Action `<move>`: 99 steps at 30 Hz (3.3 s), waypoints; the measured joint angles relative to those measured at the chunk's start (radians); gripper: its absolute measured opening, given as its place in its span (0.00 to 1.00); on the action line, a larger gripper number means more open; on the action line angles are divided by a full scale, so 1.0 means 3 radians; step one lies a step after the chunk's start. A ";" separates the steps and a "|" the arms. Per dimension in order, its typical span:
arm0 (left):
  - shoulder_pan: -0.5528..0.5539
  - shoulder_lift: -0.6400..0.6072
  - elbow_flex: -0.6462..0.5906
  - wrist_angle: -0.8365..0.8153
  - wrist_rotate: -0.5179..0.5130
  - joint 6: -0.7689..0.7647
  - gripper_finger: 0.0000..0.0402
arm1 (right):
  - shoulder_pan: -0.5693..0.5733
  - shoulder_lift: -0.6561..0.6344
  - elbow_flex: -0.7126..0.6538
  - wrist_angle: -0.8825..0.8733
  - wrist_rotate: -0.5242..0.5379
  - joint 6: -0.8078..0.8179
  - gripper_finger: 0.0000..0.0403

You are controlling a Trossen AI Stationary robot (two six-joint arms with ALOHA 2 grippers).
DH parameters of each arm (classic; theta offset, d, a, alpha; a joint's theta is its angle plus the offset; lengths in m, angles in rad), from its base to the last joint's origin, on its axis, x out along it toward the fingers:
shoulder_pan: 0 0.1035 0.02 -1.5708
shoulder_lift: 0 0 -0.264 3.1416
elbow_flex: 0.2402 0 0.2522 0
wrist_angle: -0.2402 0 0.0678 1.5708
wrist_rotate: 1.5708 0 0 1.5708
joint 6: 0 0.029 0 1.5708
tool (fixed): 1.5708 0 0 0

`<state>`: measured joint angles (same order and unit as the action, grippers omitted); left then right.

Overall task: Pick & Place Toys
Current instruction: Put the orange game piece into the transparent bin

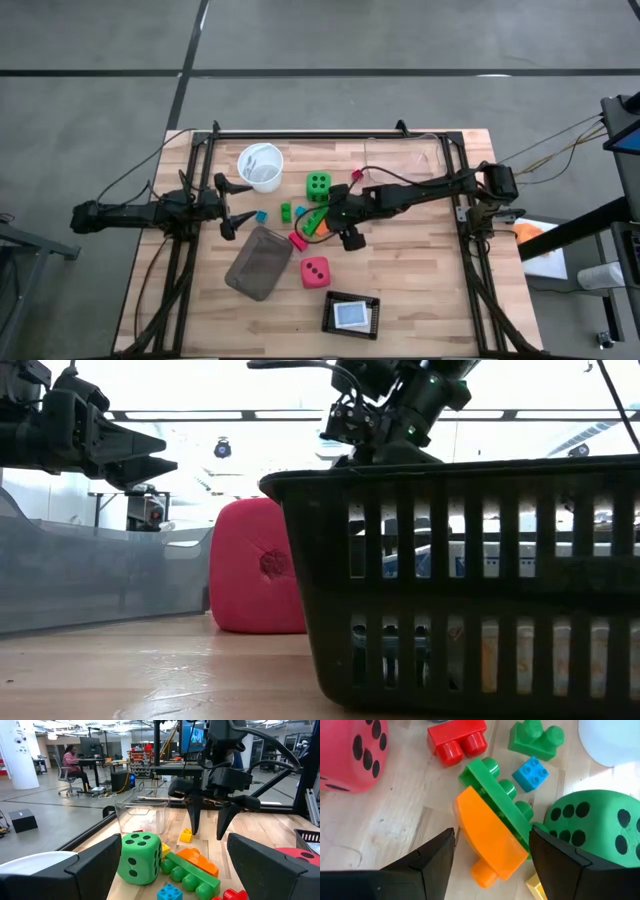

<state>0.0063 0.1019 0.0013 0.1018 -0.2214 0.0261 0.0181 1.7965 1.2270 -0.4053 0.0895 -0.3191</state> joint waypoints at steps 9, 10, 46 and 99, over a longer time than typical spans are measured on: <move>0.0001 0.0001 0.0000 0.0002 0.0000 0.0010 0.90 | 0.0000 0.0000 0.0000 -0.0190 0.0001 0.0152 0.62; 0.0001 0.0000 0.0000 0.0002 0.0000 0.0010 0.90 | 0.0000 0.0000 0.0000 -0.0256 0.0010 0.0184 0.62; 0.0003 0.0000 0.0000 0.0038 0.0001 0.0034 0.90 | 0.0003 0.0817 0.0739 -0.0750 0.0066 -0.0543 0.99; 0.0003 0.0001 0.0000 0.0026 0.0001 0.0024 0.90 | 0.0046 0.0589 0.0746 -0.1532 -0.0081 0.0273 0.40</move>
<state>0.0071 0.1020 0.0013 0.1096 -0.2211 0.0334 0.0319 1.9733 1.4509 -0.8649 0.0651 -0.2371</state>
